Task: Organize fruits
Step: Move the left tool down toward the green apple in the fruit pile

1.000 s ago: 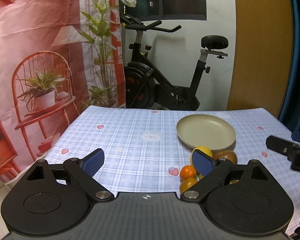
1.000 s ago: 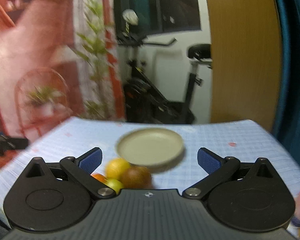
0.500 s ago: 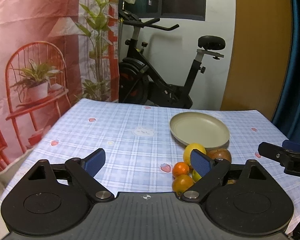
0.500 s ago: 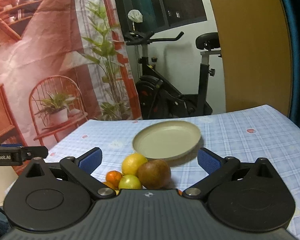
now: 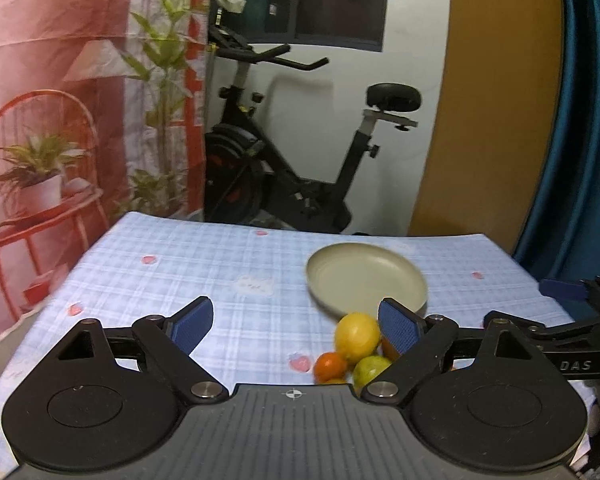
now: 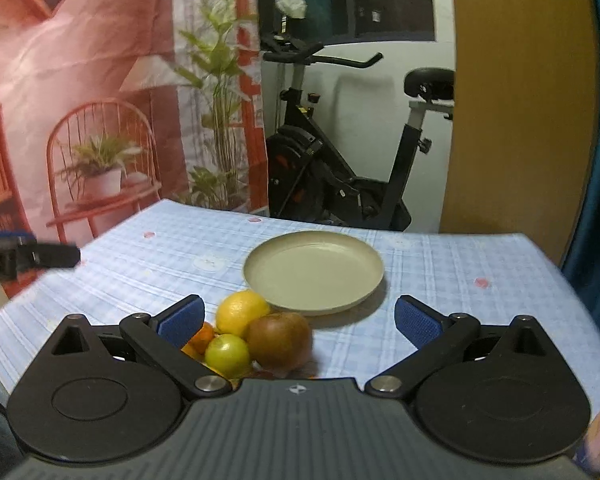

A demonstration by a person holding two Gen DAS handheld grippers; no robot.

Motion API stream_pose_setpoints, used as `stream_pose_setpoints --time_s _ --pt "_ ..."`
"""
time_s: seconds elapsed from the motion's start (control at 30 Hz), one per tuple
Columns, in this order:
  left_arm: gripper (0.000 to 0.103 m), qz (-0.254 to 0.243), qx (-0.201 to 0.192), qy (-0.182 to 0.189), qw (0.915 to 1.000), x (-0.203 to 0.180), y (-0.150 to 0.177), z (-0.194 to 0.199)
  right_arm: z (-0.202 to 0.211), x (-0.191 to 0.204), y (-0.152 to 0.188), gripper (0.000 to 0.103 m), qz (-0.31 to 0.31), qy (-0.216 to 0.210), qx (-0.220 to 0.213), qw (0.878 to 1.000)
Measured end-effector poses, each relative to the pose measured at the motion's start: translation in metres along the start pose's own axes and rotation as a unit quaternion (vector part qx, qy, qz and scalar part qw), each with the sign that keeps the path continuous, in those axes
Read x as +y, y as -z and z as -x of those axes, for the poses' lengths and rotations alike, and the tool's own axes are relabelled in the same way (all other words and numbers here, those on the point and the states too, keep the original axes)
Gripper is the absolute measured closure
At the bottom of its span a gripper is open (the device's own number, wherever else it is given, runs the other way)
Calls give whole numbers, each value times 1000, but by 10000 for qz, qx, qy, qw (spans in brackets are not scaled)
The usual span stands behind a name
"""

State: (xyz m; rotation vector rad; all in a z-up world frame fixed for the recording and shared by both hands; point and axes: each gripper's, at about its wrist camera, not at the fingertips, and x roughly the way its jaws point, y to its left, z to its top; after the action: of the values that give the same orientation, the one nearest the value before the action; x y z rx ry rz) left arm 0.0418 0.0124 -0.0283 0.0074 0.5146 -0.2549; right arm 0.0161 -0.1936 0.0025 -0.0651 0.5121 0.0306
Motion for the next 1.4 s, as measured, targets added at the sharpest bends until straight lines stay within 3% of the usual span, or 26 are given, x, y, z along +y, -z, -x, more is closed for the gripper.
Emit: stream_pose_setpoints --time_s 0.17,0.4,0.57,0.67,0.77,1.03,1.23,1.4 --pt "12 -224 148 96 9996 -5 -8 -27 -20 -16 -5 0 104 94 56 9999" --pt "14 -104 350 239 9990 -5 -23 -61 -47 -34 -10 0 150 56 176 9997" --pt "19 -95 679 606 9958 -3 -10 -63 -43 -39 -11 0 1 -466 198 9987" --pt "22 -237 988 686 9925 0 7 -62 -39 -38 -2 5 -214 -885 409 9950" --pt "24 -35 1253 771 9891 11 19 -59 -35 -37 6 7 -338 -1092 596 9917" --pt "40 372 1595 941 9820 25 52 -41 -25 -2 30 29 -149 -1659 1315 9772" --pt "41 519 1788 1165 9756 24 71 -33 -15 27 47 45 48 -2058 1841 9611" --pt "41 676 2071 1392 9660 21 83 -38 -12 46 58 50 186 -2334 2177 9475"
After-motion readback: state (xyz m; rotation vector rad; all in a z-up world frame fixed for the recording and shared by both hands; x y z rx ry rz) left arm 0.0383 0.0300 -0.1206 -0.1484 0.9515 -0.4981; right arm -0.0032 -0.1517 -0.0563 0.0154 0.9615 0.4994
